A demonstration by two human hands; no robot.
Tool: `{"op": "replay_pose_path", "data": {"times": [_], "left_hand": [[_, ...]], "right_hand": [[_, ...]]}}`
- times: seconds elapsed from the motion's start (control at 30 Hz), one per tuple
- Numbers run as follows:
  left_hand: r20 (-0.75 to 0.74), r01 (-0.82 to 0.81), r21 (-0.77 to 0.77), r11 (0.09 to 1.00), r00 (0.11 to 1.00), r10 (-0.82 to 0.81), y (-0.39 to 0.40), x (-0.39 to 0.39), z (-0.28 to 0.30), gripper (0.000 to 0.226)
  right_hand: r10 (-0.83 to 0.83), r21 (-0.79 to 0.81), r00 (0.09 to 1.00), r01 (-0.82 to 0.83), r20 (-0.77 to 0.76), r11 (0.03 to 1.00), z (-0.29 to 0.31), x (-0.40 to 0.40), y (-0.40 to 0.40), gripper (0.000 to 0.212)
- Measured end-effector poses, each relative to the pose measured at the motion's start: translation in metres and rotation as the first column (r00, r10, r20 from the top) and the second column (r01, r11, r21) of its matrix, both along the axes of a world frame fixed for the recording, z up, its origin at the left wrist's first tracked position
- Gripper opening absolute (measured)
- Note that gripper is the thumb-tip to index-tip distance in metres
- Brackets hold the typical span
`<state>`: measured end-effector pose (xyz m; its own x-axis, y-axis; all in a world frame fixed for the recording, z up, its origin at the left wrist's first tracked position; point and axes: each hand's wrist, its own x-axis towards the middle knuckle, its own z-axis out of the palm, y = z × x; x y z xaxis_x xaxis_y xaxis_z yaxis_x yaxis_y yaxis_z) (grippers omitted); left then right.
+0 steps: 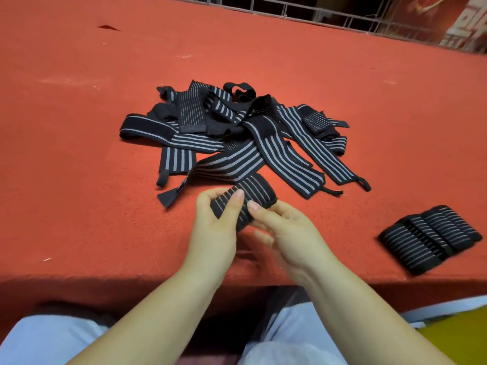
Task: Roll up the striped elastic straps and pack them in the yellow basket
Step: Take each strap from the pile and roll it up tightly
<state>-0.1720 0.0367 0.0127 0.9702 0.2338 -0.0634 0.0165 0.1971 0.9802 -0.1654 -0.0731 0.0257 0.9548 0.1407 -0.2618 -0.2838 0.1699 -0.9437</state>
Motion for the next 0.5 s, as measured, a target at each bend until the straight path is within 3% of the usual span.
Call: {"op": "replay_pose_path", "data": {"times": [0.13, 0.2, 0.27, 0.37, 0.5], "left_hand": [[-0.122, 0.079, 0.006, 0.997, 0.989, -0.078, -0.002, 0.009, -0.004, 0.041], [-0.174, 0.199, 0.023, 0.98, 0.966, -0.192, -0.005, 0.014, -0.005, 0.046], [-0.208, 0.337, -0.007, 0.942, 0.921, -0.331, -0.015, 0.018, -0.004, 0.024], [-0.272, 0.453, -0.068, 0.889, 0.849, -0.453, -0.042, 0.018, 0.001, 0.012], [-0.337, 0.497, -0.197, 0.845, 0.775, -0.534, -0.087, 0.02, 0.003, 0.009]], "right_hand": [[0.202, -0.136, 0.963, -0.227, -0.176, 0.964, 0.024, 0.026, -0.022, 0.006], [0.297, -0.227, 0.915, -0.361, -0.273, 0.905, 0.037, 0.038, -0.039, 0.006], [0.361, -0.309, 0.868, -0.467, -0.341, 0.829, 0.048, 0.048, -0.057, 0.008], [0.375, -0.434, 0.832, -0.539, -0.409, 0.722, 0.06, 0.055, -0.086, 0.013], [0.259, -0.605, 0.872, -0.477, -0.414, 0.638, 0.065, 0.058, -0.131, 0.003]]}}
